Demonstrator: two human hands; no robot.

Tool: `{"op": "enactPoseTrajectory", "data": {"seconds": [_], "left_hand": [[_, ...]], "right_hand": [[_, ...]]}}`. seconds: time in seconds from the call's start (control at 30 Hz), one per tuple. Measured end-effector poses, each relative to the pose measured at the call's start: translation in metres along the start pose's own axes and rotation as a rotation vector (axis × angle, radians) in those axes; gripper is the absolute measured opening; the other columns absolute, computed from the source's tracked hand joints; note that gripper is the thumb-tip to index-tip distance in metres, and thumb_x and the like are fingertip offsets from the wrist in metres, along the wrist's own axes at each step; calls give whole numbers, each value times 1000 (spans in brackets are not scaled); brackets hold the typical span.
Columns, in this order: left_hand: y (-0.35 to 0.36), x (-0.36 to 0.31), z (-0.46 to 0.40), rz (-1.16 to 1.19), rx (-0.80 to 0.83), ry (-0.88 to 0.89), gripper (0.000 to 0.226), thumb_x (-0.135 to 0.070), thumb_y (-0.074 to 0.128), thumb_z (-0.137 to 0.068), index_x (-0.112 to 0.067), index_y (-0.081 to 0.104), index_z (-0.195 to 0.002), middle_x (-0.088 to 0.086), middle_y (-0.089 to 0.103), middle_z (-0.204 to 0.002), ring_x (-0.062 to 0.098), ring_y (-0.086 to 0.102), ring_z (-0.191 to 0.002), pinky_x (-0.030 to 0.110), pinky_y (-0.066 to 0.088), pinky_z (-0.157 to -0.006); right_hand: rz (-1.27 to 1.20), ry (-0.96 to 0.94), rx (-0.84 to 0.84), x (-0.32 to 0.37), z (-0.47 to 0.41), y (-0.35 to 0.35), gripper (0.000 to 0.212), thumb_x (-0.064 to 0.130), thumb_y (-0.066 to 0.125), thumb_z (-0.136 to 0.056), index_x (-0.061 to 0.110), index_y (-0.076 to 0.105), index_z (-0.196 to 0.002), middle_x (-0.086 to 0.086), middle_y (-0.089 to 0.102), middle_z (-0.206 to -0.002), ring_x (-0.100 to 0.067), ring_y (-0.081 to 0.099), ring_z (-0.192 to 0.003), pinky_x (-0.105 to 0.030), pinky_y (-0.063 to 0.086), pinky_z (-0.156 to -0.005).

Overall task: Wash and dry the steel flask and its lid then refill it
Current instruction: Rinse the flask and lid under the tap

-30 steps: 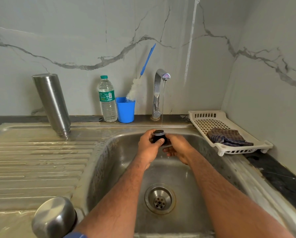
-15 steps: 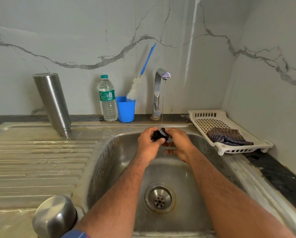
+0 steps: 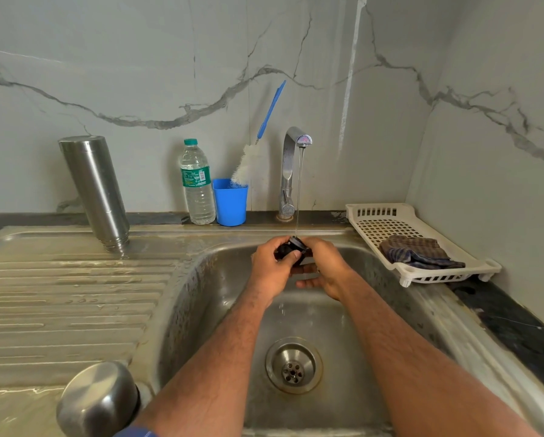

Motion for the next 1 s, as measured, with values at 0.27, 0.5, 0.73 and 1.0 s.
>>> {"op": "enactPoseTrajectory", "data": {"seconds": [0.27, 0.5, 0.73, 1.0], "left_hand": [[-6, 11, 5, 151, -22, -141, 25, -19, 81, -86, -20, 69, -108, -1, 75, -101, 18, 73, -98, 39, 61, -88], [4, 11, 8, 498, 98, -282, 19, -17, 66, -98, -6, 73, -112, 16, 75, -109, 28, 74, -102, 46, 61, -89], [-4, -6, -2, 80, 74, 82, 33, -13, 79, -86, -20, 72, -117, 0, 75, -105, 15, 70, -102, 30, 57, -94], [0, 3, 1, 186, 58, -74, 6, -22, 69, -96, -22, 72, -101, 3, 75, -97, 18, 72, -93, 38, 62, -86]], "right_hand": [[67, -117, 32, 5, -6, 10, 29, 40, 48, -107, 21, 70, -110, -11, 76, -101, -28, 76, -85, -35, 59, -61], [41, -133, 128, 4, -10, 0, 24, 31, 56, -104, 18, 73, -114, -10, 73, -104, -22, 65, -86, -31, 53, -61], [146, -237, -122, 12, -20, -4, 24, 29, 57, -102, 13, 72, -94, -6, 69, -82, -18, 60, -70, -28, 47, -51], [-125, -120, 122, 3, -19, -12, 22, 21, 62, -101, 2, 75, -104, -16, 73, -94, -21, 66, -79, -30, 56, -66]]}}
Point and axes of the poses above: each hand's wrist, its own z-axis away from the middle knuckle, its own y-axis out of the palm, x = y × z, the point moved 8 cm from there along -z, towards the middle knuckle
